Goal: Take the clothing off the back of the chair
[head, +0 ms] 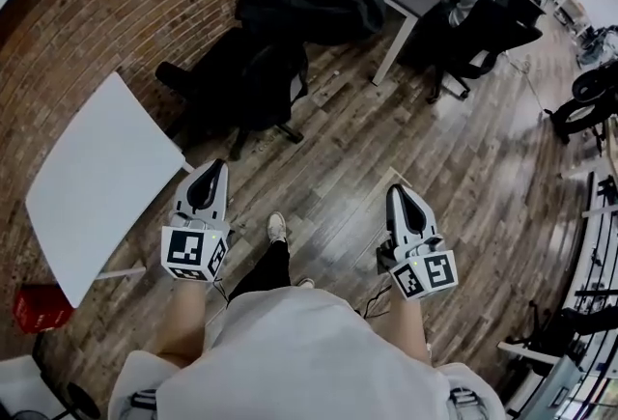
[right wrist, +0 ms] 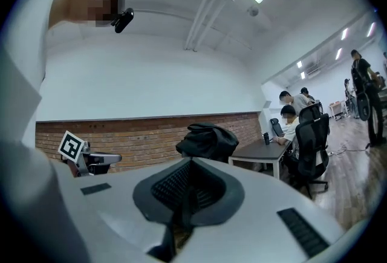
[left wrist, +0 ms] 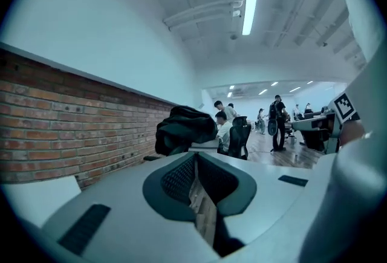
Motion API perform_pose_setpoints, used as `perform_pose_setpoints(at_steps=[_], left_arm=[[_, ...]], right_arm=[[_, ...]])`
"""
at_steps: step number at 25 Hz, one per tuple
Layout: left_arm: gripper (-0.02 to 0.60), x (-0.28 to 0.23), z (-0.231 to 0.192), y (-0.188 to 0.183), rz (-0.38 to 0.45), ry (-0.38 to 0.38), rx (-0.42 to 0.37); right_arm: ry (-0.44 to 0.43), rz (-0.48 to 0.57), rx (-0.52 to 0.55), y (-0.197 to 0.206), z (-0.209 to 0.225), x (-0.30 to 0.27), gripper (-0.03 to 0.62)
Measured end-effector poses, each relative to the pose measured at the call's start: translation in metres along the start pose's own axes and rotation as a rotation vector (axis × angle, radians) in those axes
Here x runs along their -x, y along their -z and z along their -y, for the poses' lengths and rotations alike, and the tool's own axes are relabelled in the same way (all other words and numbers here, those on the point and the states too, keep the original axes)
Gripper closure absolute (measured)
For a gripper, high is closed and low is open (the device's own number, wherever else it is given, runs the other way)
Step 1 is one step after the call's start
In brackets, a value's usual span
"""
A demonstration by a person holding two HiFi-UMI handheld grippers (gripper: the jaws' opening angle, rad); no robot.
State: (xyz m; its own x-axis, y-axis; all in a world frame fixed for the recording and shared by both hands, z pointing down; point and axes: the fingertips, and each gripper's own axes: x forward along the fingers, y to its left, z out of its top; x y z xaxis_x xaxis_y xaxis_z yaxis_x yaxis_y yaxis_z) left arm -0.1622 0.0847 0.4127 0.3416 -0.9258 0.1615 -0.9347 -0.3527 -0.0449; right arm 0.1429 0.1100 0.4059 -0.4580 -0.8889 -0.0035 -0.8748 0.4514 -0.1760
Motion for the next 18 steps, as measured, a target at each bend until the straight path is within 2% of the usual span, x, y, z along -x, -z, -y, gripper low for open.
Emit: perform_pose_setpoints(at_steps=[3, 11, 18], left_arm=[[0.548, -0.044, -0.013, -0.021, 0.06, 0.047, -0.018], [0.548, -0.142, -0.068, -0.04, 0.068, 0.107, 0.02], [0.548, -0.196, -0.092, -0.045, 0.07, 0.166, 0.053]], right_arm=[[0.017, -0.012, 0.021, -0.009, 0.019, -0.042, 0.574], [0.024, 0.0, 0.083, -0.038, 0.025, -0.16, 0.574], [0.078, -0.02, 0.089, -0.043, 0.038, -0.195, 0.574]])
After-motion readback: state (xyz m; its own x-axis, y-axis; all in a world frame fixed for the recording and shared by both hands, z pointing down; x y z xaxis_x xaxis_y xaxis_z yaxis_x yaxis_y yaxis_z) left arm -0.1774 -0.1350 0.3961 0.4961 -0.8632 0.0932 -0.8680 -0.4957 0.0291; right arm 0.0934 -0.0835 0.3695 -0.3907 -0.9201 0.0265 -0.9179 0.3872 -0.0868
